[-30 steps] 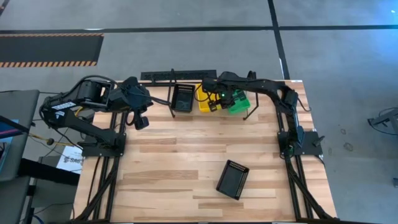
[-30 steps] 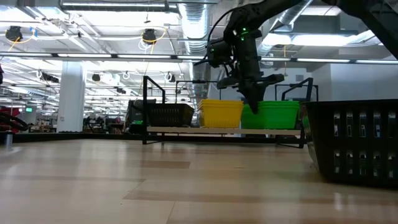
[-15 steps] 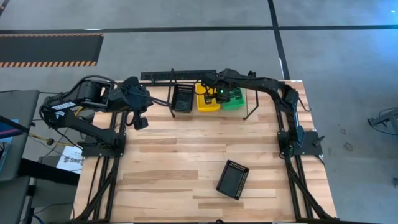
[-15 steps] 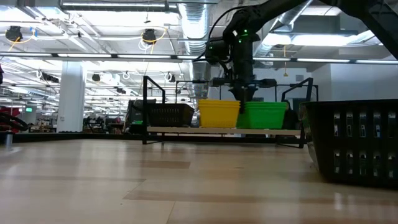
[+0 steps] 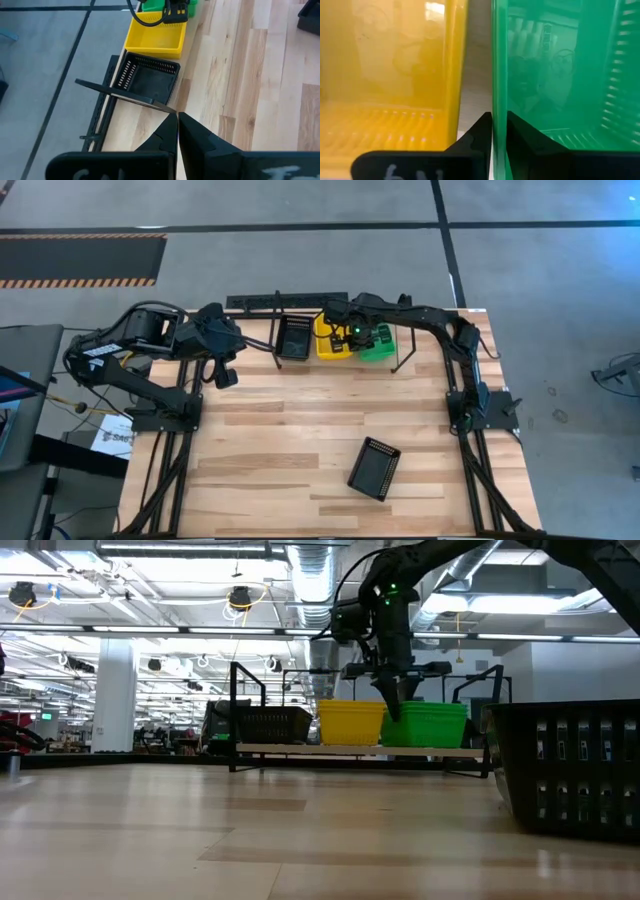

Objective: Stack baskets on shelf by color
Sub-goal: Adjust the green bin on the shelf, then stack the black bin on top of the black bins on the shelf

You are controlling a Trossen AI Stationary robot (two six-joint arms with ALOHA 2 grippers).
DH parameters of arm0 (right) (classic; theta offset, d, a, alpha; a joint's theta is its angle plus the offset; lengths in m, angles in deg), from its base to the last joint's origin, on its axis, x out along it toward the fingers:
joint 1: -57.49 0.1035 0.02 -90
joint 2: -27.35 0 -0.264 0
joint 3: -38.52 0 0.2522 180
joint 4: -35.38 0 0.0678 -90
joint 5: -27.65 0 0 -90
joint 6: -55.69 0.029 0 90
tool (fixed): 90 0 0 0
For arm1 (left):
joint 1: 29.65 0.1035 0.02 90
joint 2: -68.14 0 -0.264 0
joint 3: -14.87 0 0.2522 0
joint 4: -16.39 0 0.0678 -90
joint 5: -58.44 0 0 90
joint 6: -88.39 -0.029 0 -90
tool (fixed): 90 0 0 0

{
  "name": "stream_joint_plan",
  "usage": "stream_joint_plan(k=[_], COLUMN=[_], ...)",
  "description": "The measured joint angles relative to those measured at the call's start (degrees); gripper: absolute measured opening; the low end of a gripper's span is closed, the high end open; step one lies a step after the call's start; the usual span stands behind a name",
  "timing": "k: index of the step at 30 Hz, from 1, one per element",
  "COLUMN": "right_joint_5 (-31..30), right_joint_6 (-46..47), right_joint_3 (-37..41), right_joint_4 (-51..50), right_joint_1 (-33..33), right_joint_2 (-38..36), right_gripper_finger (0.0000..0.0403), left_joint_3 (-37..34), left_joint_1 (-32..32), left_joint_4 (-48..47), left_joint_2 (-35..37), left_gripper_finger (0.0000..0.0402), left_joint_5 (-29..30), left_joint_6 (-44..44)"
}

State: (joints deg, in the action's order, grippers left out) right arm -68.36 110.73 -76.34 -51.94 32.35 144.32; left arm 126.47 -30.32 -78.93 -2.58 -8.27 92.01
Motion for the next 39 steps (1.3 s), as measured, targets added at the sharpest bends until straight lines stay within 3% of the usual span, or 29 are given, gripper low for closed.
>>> stream_joint_plan(k=[16,21,24,29,32,39], right_joint_5=[-7.01,-7.19,-1.51,8.85,9.43,9.02], right_joint_6=[-4.3,-5.46,-8.78,-14.31,-14.67,-5.5], right_joint_3=[-15.79,-16.6,-16.61,-16.62,-16.56,-16.13], right_joint_4=[-2.98,-2.91,-3.49,-10.32,-16.59,-16.63], right_joint_1=[2.06,3.0,4.97,12.13,18.04,33.22], right_joint_2=[-0.13,-0.13,-0.13,-1.15,-2.28,-5.55], right_gripper_finger=[0.0067,0.0067,0.0067,0.0067,0.0067,0.0067], left_joint_3=[0.0,0.0,0.02,0.0,0.0,0.02], left_joint_1=[0.01,0.01,0.0,0.01,0.0,0.0], left_joint_4=[0.0,-0.02,-0.02,-0.07,-0.07,0.07], left_joint_2=[0.0,0.0,0.0,0.0,0.0,-0.02], left_gripper_finger=[0.0002,0.0002,0.0002,0.0002,0.0002,0.0002], left_joint_5=[-0.02,-0.02,-0.02,-0.02,-0.02,-0.01], left_joint_6=[1.66,1.76,1.73,1.66,1.4,0.68])
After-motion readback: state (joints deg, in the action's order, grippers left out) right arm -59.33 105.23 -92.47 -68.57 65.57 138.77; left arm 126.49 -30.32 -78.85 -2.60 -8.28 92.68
